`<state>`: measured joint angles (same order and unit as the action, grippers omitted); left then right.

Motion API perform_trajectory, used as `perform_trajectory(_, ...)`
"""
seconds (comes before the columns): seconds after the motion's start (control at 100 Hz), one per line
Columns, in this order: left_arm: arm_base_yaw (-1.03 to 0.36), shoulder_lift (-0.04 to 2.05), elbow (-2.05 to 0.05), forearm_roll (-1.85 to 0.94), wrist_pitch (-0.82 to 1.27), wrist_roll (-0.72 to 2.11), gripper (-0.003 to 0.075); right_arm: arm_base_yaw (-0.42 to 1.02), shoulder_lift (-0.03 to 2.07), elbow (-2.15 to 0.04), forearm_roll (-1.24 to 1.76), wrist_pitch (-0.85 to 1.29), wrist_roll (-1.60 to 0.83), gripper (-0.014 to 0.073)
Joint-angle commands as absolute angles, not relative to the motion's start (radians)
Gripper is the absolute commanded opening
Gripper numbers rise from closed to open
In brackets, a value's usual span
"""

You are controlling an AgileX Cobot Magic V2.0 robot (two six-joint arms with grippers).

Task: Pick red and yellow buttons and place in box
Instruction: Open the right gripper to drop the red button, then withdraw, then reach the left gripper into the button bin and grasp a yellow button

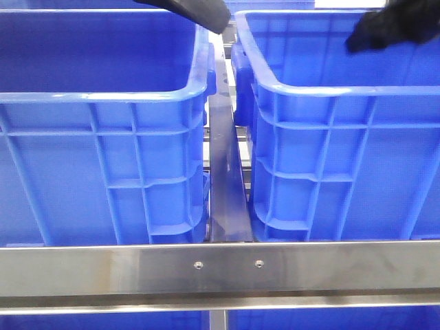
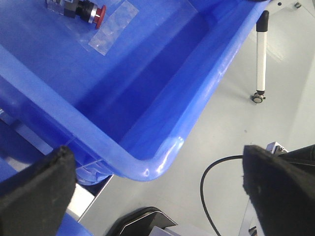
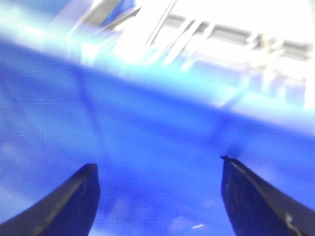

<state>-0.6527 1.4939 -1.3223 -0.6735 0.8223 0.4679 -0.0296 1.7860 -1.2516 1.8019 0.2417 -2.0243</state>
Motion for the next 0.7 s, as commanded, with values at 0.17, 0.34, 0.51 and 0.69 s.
perform_trajectory(0.17,-0.662,1.456,-1.355,-0.709,0.777,0.467,0.0641,-0.035,1.535,-1.188,1.918,0.142,-2.034,0.0390)
perform_trajectory(0.34,-0.662,1.456,-1.355,-0.703,0.762,0.467,0.0641,-0.035,1.391,-1.065,1.918,0.134,-2.032,0.0094)
perform_trajectory(0.51,-0.662,1.456,-1.355,-0.692,0.760,0.467,0.0640,-0.035,1.226,-0.930,1.918,0.133,-2.025,-0.0068)
perform_trajectory(0.69,-0.662,1.456,-1.355,-0.690,0.741,0.467,0.0638,-0.035,1.020,-0.773,1.918,0.132,-2.007,-0.0067)
